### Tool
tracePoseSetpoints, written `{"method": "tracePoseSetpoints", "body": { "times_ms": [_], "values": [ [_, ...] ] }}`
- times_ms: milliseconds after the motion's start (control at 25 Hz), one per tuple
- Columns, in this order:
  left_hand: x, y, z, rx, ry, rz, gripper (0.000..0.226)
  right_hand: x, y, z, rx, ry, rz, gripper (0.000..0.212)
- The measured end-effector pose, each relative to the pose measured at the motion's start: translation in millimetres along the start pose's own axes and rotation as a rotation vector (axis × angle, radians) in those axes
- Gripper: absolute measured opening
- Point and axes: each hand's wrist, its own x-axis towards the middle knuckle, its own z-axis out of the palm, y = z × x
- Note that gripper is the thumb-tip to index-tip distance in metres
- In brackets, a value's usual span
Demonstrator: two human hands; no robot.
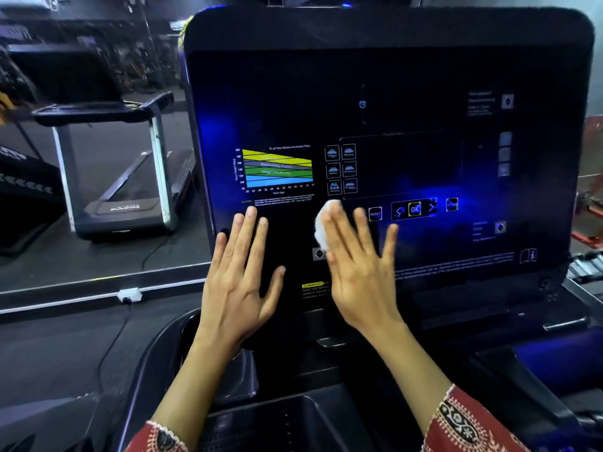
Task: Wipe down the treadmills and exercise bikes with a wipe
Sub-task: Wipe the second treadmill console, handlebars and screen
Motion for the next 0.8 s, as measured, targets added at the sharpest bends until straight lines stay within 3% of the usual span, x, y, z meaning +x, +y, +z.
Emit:
{"method": "tracePoseSetpoints", "body": {
  "times_ms": [80, 120, 240, 400, 520, 560, 680, 800],
  "values": [
    [5.7, 2.0, -0.9, 0.007, 0.004, 0.001, 0.063, 15.6, 3.7, -5.4, 0.055, 0.047, 0.238, 0.051],
    [9.9, 3.2, -1.1, 0.007, 0.007, 0.002, 0.063, 24.9, 1.7, -7.7, 0.084, 0.06, 0.243, 0.052],
    [28.5, 7.2, 1.4, -0.002, 0.019, 0.007, 0.063, 54.5, -3.2, -7.5, 0.054, 0.057, -0.134, 0.052],
    [55.5, 14.4, 7.6, -0.007, 0.027, -0.004, 0.065, 101.7, 9.1, -10.4, 0.101, 0.153, 0.024, 0.051],
    [73.1, 18.9, 12.1, -0.013, 0.042, 0.009, 0.066, 119.6, 8.0, -10.0, 0.047, 0.107, -0.282, 0.05],
    [78.7, 20.8, 13.7, -0.009, 0.051, 0.016, 0.066, 130.8, 16.4, -12.1, 0.032, 0.128, -0.285, 0.05],
    [90.7, 29.8, 17.3, 0.003, 0.065, 0.001, 0.066, 154.4, 59.1, -19.1, 0.045, 0.204, 0.019, 0.051],
    [93.8, 42.3, 21.5, -0.007, 0.056, 0.0, 0.064, 128.1, 88.5, -22.2, 0.153, 0.161, 0.244, 0.053]
  ]
}}
